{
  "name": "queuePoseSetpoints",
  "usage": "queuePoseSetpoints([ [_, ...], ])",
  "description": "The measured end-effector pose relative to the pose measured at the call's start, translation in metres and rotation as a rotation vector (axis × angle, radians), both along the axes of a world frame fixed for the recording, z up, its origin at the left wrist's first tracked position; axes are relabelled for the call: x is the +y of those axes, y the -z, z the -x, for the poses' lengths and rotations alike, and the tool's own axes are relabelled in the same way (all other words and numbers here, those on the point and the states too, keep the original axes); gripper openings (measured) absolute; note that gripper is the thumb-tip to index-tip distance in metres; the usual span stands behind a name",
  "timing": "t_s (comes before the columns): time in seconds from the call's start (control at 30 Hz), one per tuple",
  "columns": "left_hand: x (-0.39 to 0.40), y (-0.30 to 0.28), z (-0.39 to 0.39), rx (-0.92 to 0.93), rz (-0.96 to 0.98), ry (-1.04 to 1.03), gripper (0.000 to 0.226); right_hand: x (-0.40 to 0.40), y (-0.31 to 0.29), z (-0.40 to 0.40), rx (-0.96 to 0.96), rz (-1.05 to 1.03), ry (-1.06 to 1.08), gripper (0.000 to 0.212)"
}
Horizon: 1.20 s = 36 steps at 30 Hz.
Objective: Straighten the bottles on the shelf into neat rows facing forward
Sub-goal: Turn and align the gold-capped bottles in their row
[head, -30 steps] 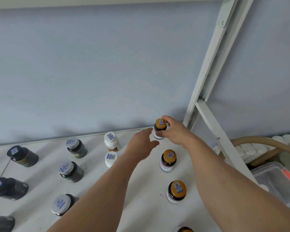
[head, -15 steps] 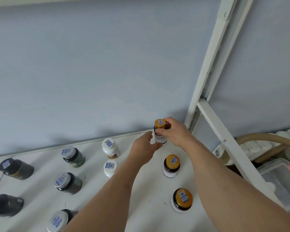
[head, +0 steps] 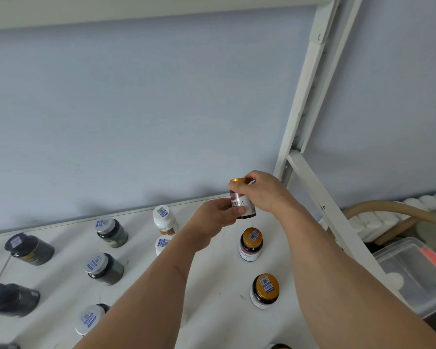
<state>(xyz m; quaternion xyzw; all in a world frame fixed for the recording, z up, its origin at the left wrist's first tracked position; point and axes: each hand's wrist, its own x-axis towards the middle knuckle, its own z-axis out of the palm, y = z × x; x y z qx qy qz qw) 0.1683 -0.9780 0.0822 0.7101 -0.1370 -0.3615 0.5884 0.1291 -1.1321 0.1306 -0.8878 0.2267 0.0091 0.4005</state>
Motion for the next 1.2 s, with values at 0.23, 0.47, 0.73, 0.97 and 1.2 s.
queuePoseSetpoints([
  [0.23,0.002,-0.007,0.003,0.071,0.029,0.030,0.036,0.001,-0.007,0.003,0.007,-0.038,0.037,0.045],
  [0.47,0.000,-0.003,0.001,0.023,-0.009,0.022,0.030,0.000,-0.004,0.004,-0.008,-0.071,0.046,0.044],
  [0.73,-0.002,0.006,-0.001,-0.491,-0.475,-0.031,0.058,0.002,0.036,0.008,-0.053,-0.198,0.013,0.041],
  [0.97,0.004,0.011,-0.006,-0.597,-0.555,-0.022,0.055,0.004,0.060,0.005,-0.057,-0.219,0.041,0.047],
  [1.2,0.006,0.009,-0.010,-0.660,-0.545,-0.036,0.052,-0.001,0.065,0.003,-0.027,-0.242,0.018,0.055],
])
